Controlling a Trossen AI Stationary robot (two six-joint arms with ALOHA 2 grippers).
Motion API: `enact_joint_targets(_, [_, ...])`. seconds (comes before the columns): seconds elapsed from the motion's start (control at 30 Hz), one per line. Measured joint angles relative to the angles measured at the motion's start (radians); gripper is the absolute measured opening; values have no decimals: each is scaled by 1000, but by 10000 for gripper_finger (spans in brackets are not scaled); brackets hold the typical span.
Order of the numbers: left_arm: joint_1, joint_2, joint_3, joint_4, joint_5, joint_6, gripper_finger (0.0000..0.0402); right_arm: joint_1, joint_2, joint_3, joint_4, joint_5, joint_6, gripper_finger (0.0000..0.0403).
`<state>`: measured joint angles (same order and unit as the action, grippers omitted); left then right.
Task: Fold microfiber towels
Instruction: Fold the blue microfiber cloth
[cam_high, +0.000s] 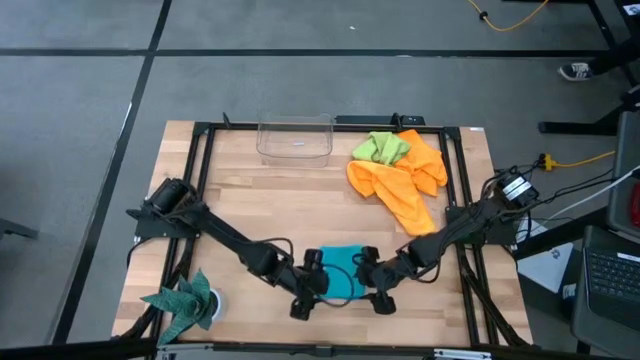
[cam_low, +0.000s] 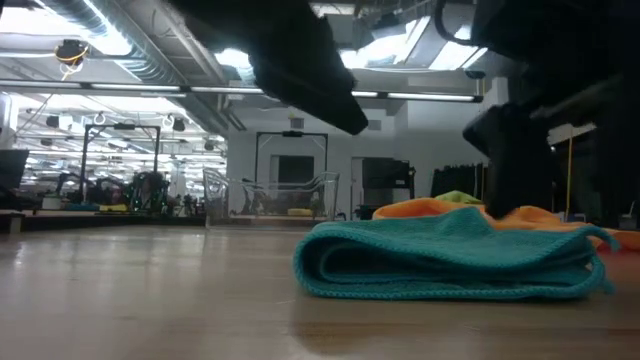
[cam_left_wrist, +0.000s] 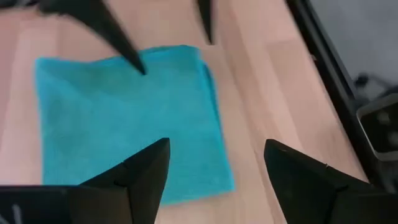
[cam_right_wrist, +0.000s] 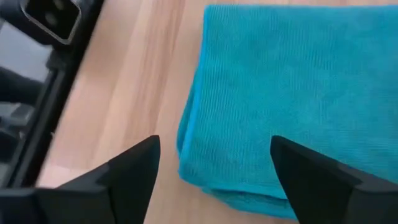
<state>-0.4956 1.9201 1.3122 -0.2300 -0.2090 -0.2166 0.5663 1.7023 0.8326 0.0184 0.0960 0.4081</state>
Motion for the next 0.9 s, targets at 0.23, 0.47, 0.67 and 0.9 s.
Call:
enact_joint_targets(0.23, [-37,67,1,16,-18,43,256,42,56,0,23,48,3,304])
enact_joint_targets(0.47, [-32,105,-1,15,-18,43,256,84,58,23,8,169,-26,304])
enact_joint_targets(0.67, [-11,106,-1,17,-52,44,254,93,58,27,-42,190,-48,304])
enact_joint_targets(0.9, [8,157,2,27,2,41,256,93,92,29,-69,191,-47,304])
